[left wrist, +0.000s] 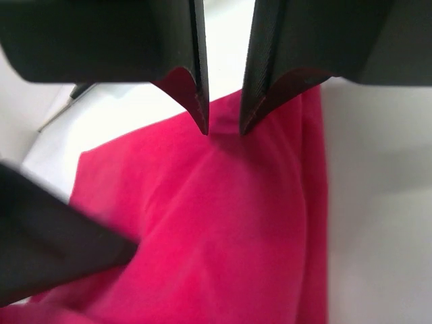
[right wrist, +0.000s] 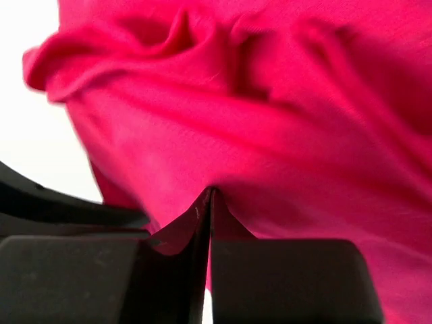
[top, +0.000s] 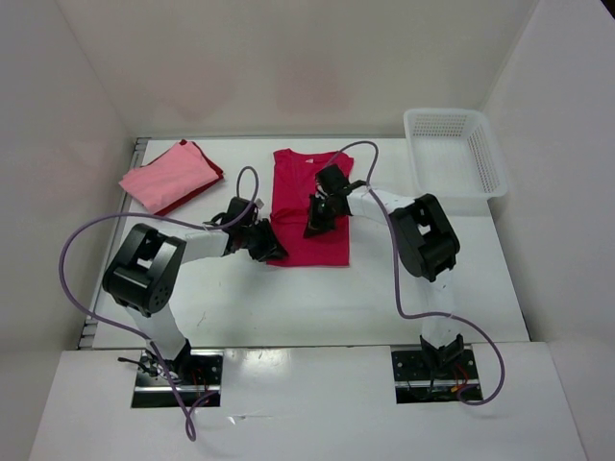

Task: Fold and stack the t-shirts
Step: Fold the folded rectangular tshirt in 1/3 of the way, then grab one side of the 2/3 rectangular tshirt with both arms, then fold the long partially folded tshirt into a neat square, then put the neatly folded tshirt into the corner of the board with the left arm

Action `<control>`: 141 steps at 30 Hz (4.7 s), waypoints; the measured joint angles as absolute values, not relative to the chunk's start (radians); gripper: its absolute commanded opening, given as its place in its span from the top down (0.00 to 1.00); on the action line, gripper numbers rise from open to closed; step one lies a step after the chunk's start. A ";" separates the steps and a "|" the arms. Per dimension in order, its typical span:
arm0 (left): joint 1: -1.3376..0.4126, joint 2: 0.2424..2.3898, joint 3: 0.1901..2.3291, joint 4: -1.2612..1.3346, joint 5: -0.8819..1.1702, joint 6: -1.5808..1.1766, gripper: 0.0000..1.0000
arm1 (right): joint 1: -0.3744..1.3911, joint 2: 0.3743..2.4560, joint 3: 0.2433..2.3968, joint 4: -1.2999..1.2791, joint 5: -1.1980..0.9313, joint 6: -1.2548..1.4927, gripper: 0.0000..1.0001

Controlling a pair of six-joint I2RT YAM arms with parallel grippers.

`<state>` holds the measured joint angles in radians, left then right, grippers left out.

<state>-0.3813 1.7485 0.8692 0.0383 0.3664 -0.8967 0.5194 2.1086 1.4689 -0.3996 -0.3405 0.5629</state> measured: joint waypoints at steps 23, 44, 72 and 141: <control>-0.373 1.430 0.761 -0.090 0.281 -0.888 0.56 | 0.519 2.110 1.731 -0.270 0.014 0.525 0.92; -0.315 1.561 0.700 -0.062 0.294 -0.840 0.59 | 0.429 1.563 0.804 -0.270 -0.292 0.726 0.50; -0.316 1.240 0.684 -0.332 0.382 -0.810 1.00 | 0.486 1.328 0.696 -0.383 -0.350 0.804 0.97; -0.255 1.663 0.951 -0.002 0.291 -0.842 0.20 | 0.292 1.864 1.182 -0.370 -0.312 0.579 0.69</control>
<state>-0.2546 1.6634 0.9508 -0.0017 0.2909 -0.8425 0.2920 1.8645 1.1824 -0.3702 -0.3122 0.5789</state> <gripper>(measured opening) 0.786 0.263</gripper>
